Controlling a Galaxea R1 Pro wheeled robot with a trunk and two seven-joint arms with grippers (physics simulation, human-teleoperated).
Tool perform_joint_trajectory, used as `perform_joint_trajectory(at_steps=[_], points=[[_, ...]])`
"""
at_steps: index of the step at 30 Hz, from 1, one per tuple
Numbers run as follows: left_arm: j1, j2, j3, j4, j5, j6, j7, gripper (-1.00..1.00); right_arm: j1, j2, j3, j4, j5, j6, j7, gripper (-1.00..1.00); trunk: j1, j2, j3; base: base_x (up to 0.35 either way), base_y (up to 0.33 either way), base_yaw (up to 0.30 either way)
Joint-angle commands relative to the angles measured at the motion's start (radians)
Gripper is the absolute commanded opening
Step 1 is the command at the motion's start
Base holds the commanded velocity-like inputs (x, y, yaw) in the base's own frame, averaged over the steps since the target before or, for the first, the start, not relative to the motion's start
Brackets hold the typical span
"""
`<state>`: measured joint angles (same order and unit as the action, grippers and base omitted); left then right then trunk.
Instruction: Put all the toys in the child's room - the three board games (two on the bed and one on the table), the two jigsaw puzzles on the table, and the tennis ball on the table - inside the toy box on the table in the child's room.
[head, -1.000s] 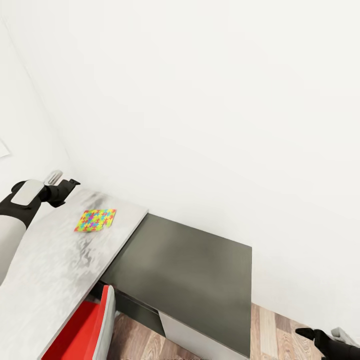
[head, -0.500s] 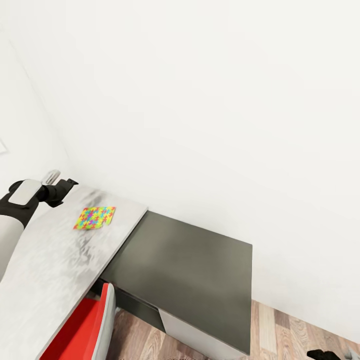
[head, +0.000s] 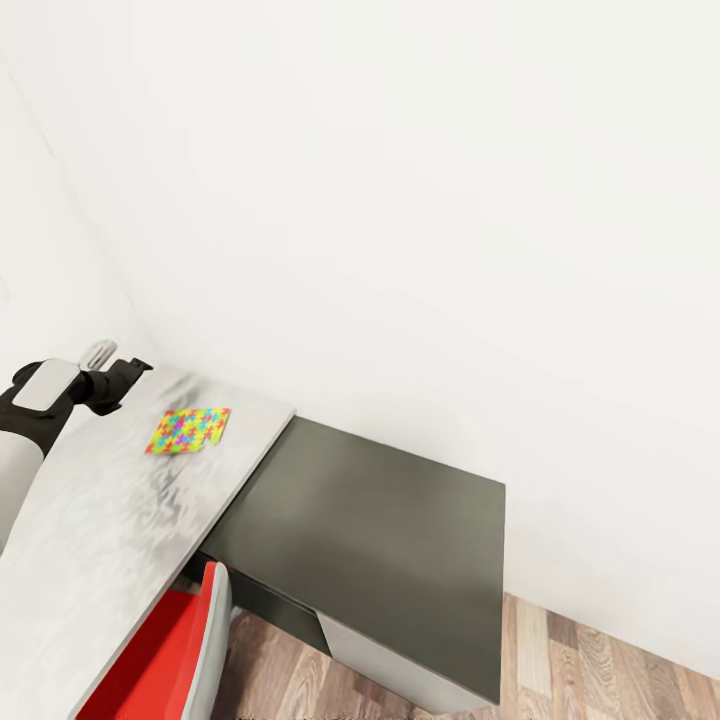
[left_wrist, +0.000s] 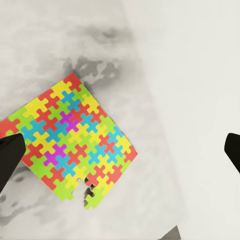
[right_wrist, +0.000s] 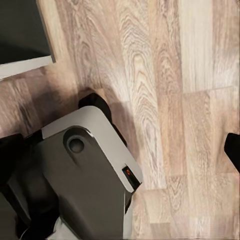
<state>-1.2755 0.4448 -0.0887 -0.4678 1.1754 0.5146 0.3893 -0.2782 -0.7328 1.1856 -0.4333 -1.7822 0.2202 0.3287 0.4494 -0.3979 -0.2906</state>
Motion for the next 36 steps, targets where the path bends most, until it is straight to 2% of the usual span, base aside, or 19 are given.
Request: perform_joint_trajectory(at_steps=[1, 3, 4, 6, 7, 9, 14, 22, 28, 36], points=[[-0.001, 0.002, -0.008, -0.002, 0.010, 0.000, 0.008, 1.00, -0.002, 0.000, 0.005, 0.000, -0.009, 0.002, 0.002, 1.00, 0.001, -0.002, -0.003, 0.000, 0.000, 0.000], [-0.001, 0.002, -0.008, -0.002, 0.002, 0.000, 0.009, 1.00, 0.017, 0.023, 0.006, 0.061, 0.008, -0.015, 0.012, 1.00, 0.001, -0.002, -0.006, 0.000, 0.000, 0.000], [-0.001, 0.002, -0.008, -0.002, 0.002, 0.000, 0.009, 1.00, 0.017, 0.023, 0.006, 0.061, 0.008, -0.015, 0.012, 1.00, 0.001, -0.002, -0.008, 0.000, 0.000, 0.000], [-0.001, 0.002, -0.008, -0.002, -0.011, 0.001, 0.009, 1.00, 0.040, 0.049, 0.006, 0.124, 0.020, -0.031, 0.027, 1.00, 0.001, -0.002, -0.011, 0.000, 0.000, 0.000], [-0.001, 0.002, -0.008, -0.002, -0.011, 0.001, 0.009, 1.00, 0.040, 0.049, 0.006, 0.124, 0.020, -0.031, 0.027, 1.00, 0.001, -0.002, -0.012, 0.000, 0.000, 0.000], [-0.002, 0.003, -0.007, -0.002, -0.026, 0.001, 0.009, 1.00, 0.064, 0.072, 0.006, 0.181, 0.028, -0.056, 0.051, 1.00, 0.001, -0.002, -0.015, 0.000, 0.000, 0.000], [-0.002, 0.003, -0.006, -0.002, -0.040, 0.001, 0.009, 1.00, 0.098, 0.093, 0.006, 0.242, 0.035, -0.108, 0.093, 1.00, 0.001, -0.002, -0.023, 0.000, 0.000, 0.000], [0.000, 0.002, -0.008, -0.002, -0.051, 0.000, 0.008, 1.00, 0.133, 0.110, 0.006, 0.288, 0.040, -0.171, 0.152, 1.00, 0.001, -0.002, -0.035, 0.000, 0.000, 0.000], [-0.001, -0.001, -0.009, -0.002, -0.056, 0.000, 0.008, 1.00, 0.142, 0.120, 0.007, 0.299, 0.047, -0.187, 0.167, 1.00, 0.001, -0.002, -0.044, 0.000, 0.000, 0.000], [-0.010, -0.006, -0.007, -0.002, -0.097, -0.001, 0.008, 1.00, 0.148, 0.132, 0.006, 0.307, 0.081, -0.201, 0.180, 1.00, 0.001, -0.002, -0.057, 0.000, 0.000, 0.000]])
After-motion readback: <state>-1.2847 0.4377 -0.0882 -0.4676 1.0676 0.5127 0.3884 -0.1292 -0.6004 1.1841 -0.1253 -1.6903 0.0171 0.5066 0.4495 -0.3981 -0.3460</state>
